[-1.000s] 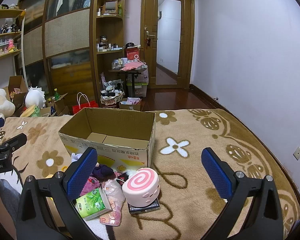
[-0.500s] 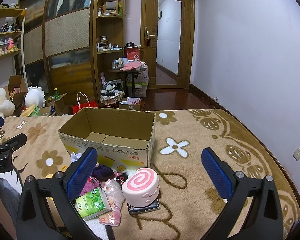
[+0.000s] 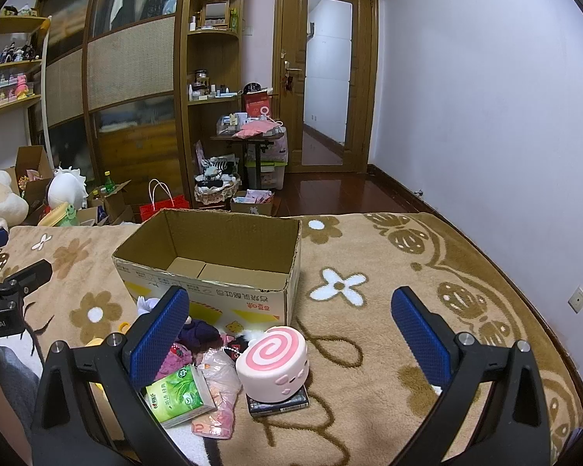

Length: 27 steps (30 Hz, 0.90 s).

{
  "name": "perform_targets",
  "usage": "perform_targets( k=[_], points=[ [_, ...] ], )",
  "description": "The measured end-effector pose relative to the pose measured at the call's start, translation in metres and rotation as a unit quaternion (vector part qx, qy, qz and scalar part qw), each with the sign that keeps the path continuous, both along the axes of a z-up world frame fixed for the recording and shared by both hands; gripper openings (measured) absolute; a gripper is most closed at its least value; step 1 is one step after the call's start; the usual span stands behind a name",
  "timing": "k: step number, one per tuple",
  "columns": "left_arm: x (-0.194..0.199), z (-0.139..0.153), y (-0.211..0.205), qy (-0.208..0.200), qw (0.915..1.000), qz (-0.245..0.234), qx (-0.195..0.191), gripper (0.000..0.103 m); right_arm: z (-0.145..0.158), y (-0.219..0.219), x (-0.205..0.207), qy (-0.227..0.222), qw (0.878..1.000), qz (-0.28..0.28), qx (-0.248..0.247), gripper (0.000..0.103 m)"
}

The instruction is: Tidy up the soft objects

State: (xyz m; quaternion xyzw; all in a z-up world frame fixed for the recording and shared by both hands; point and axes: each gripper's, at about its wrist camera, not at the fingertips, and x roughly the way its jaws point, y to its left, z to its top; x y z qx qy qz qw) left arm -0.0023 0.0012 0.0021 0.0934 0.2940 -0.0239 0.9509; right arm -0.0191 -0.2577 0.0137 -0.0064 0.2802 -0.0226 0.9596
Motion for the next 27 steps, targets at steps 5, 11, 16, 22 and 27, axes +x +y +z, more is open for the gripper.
perform_targets(
  k=[5, 11, 16, 22, 27],
  points=[
    [-0.001, 0.0, 0.0, 0.001, 1.0, 0.0, 0.0, 0.102, 0.0, 0.0, 0.0, 0.0, 1.0, -0.001, 0.0, 0.103],
    [-0.002, -0.004, 0.005, 0.003, 0.9999, 0.009, 0.005, 0.102, 0.0, 0.0, 0.0, 0.0, 1.0, 0.0, 0.0, 0.103],
    [0.0, -0.007, 0.006, 0.012, 0.9999, 0.011, 0.005, 0.102, 0.0, 0.0, 0.0, 0.0, 1.0, -0.001, 0.0, 0.103],
    [0.011, -0.015, 0.003, 0.048, 0.9988, 0.006, 0.003, 0.102, 0.0, -0.001, 0.002, 0.008, 1.0, -0.002, -0.003, 0.103],
    [0.022, -0.028, 0.005, 0.1, 0.9948, 0.0, -0.016, 0.102, -0.011, 0.0, 0.015, 0.029, 1.0, -0.003, -0.008, 0.103]
  ],
)
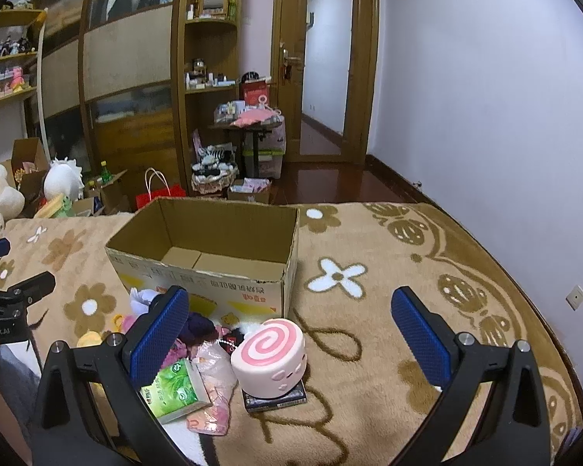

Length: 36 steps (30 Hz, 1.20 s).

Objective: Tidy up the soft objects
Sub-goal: 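Grasp the yellow dog plush with the left tool while the right tool grasps the pink swirl squishy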

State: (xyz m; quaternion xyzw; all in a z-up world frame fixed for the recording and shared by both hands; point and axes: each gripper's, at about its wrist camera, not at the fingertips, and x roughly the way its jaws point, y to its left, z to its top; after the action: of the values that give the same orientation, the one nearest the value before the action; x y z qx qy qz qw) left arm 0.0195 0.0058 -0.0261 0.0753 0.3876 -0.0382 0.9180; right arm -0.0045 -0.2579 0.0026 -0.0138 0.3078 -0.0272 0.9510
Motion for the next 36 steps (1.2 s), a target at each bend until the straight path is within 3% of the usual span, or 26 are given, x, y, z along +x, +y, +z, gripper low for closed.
perform_targets(
  k=[18, 36],
  points=[
    [0.029, -0.058, -0.015, 0.135, 0.9907, -0.016, 0.004, 0.102, -0.039, -0.011, 0.038, 0.088, 0.996, -0.02, -0.008, 0.103],
    [0.049, -0.099, -0.028, 0.221, 0.975, -0.014, 0.017, 0.102, -0.085, -0.01, 0.071, 0.167, 0.986, -0.002, 0.002, 0.103]
  ],
)
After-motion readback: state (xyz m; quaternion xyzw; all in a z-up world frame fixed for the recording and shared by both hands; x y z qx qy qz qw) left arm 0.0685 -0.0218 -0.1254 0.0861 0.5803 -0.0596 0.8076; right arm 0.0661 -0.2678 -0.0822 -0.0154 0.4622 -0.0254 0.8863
